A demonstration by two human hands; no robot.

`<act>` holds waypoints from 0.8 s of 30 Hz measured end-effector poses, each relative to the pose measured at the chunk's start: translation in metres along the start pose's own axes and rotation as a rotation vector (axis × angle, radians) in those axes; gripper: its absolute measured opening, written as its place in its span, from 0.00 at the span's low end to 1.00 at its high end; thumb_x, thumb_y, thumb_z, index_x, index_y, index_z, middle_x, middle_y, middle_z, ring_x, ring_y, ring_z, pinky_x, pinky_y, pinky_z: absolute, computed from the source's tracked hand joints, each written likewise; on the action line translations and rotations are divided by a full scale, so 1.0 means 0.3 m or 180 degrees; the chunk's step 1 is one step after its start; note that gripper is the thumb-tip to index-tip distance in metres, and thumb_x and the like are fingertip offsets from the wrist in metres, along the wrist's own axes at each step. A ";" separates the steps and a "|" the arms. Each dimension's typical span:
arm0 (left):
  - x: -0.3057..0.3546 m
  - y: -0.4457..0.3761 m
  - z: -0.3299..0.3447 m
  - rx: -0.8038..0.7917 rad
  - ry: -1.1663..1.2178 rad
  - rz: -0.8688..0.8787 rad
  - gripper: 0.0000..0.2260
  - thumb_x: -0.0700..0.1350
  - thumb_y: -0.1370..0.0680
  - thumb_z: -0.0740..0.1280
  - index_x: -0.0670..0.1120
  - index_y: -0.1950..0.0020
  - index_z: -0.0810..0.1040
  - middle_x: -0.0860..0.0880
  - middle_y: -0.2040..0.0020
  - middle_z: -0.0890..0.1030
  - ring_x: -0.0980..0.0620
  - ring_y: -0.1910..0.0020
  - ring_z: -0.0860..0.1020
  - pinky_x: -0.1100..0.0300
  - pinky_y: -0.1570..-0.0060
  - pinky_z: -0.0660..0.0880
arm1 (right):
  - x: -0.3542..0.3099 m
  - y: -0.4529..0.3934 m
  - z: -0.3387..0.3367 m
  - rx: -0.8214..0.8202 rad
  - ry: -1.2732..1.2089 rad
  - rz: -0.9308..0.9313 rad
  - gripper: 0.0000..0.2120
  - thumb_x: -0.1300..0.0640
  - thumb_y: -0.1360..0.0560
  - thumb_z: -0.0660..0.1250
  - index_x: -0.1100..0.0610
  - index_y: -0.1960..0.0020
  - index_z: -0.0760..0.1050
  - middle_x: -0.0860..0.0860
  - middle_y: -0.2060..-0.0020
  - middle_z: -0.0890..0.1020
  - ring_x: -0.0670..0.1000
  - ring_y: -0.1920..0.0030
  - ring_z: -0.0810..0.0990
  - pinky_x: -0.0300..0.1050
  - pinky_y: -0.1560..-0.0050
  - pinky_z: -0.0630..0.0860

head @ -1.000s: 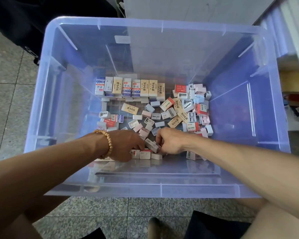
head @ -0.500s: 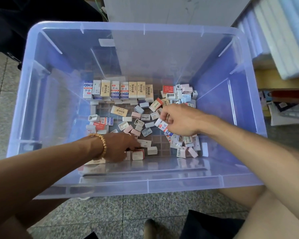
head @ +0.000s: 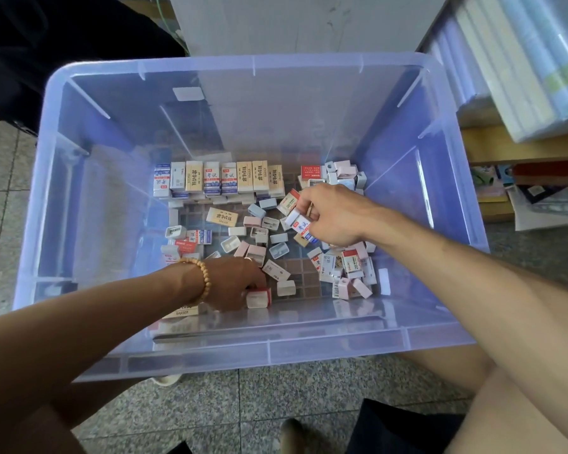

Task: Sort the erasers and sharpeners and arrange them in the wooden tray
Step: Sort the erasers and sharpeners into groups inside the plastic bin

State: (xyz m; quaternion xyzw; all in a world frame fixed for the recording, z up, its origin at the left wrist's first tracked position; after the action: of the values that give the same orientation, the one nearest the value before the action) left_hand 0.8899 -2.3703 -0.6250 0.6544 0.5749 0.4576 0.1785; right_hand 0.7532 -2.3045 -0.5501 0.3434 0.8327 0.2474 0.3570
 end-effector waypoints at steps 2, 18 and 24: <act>-0.013 0.001 0.008 0.0002 0.0048 0.0038 0.14 0.40 0.23 0.65 0.48 0.38 0.75 0.49 0.41 0.77 0.47 0.43 0.75 0.55 0.44 0.74 | -0.010 -0.004 -0.002 0.0033 -0.0057 -0.0037 0.17 0.70 0.26 0.65 0.52 0.45 0.78 0.51 0.54 0.82 0.54 0.51 0.81 0.51 0.51 0.79; -0.040 0.075 -0.122 0.0269 0.1776 0.0031 0.12 0.41 0.22 0.68 0.54 0.42 0.74 0.52 0.43 0.81 0.52 0.45 0.80 0.54 0.44 0.78 | -0.043 -0.059 -0.029 0.0238 -0.0774 -0.0159 0.12 0.67 0.24 0.67 0.50 0.50 0.75 0.45 0.62 0.75 0.47 0.59 0.76 0.41 0.65 0.71; -0.092 0.194 -0.146 0.0845 0.3513 -0.0344 0.12 0.38 0.21 0.67 0.46 0.39 0.78 0.48 0.45 0.83 0.45 0.46 0.82 0.48 0.45 0.80 | -0.040 -0.132 -0.032 0.0644 -0.1854 0.0084 0.14 0.68 0.26 0.70 0.48 0.56 0.76 0.52 0.54 0.84 0.52 0.54 0.85 0.54 0.51 0.84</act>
State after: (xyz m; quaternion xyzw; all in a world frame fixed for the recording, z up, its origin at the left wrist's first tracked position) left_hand 0.8913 -2.4245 -0.5689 0.3048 0.6682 0.6458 -0.2089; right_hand 0.7365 -2.3403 -0.5651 0.4445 0.7112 0.0591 0.5415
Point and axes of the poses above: each hand's wrist, its own y-axis away from the middle knuckle, its own z-axis out of the palm, x = y × z, the point moved 7 cm from there along -y, towards the middle knuckle
